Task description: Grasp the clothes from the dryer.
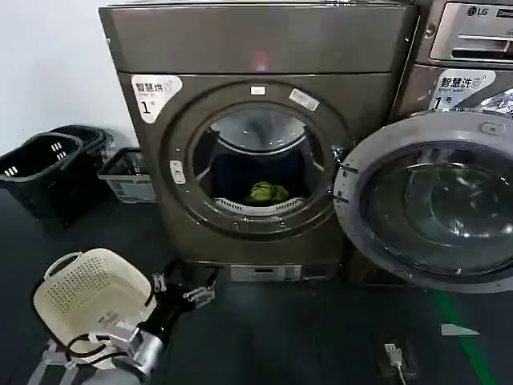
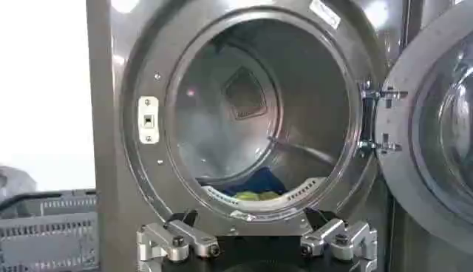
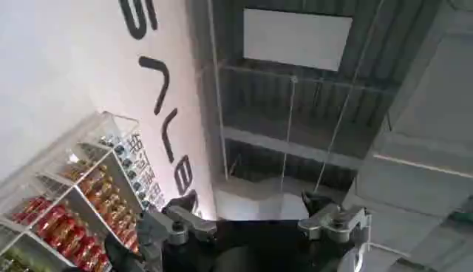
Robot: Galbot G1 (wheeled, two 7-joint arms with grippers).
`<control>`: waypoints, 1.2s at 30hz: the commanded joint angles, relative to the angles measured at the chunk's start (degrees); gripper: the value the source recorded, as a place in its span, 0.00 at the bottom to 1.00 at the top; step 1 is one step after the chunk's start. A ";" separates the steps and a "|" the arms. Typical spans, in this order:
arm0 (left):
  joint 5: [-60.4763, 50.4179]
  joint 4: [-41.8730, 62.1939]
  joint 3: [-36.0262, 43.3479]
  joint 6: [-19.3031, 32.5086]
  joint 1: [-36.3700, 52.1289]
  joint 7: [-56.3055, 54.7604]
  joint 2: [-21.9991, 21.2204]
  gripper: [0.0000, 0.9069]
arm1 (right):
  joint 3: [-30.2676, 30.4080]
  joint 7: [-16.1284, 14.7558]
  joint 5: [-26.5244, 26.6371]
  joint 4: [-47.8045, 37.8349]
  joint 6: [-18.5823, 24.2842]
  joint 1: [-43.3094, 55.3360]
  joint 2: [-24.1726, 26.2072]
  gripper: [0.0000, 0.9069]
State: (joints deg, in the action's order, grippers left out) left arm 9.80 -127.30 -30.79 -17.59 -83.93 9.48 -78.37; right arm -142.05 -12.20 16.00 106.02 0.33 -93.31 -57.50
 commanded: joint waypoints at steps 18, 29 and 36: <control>-0.80 0.81 0.44 -1.64 0.48 -1.09 0.15 1.00 | -1.25 0.53 -1.93 -1.43 -0.80 -0.05 0.50 1.00; -2.22 0.75 0.45 -1.64 0.31 -1.19 0.02 1.00 | -1.85 1.19 -3.61 -2.07 -1.21 -0.10 0.64 1.00; -2.50 1.03 0.41 -1.69 0.40 -1.17 -0.03 1.00 | -1.97 1.36 -3.78 -2.27 -1.42 0.02 0.65 1.00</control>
State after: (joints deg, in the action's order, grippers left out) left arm 7.54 -126.34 -30.36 -19.26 -83.52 8.33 -78.40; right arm -143.94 -10.84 12.34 103.77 -1.00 -93.21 -56.92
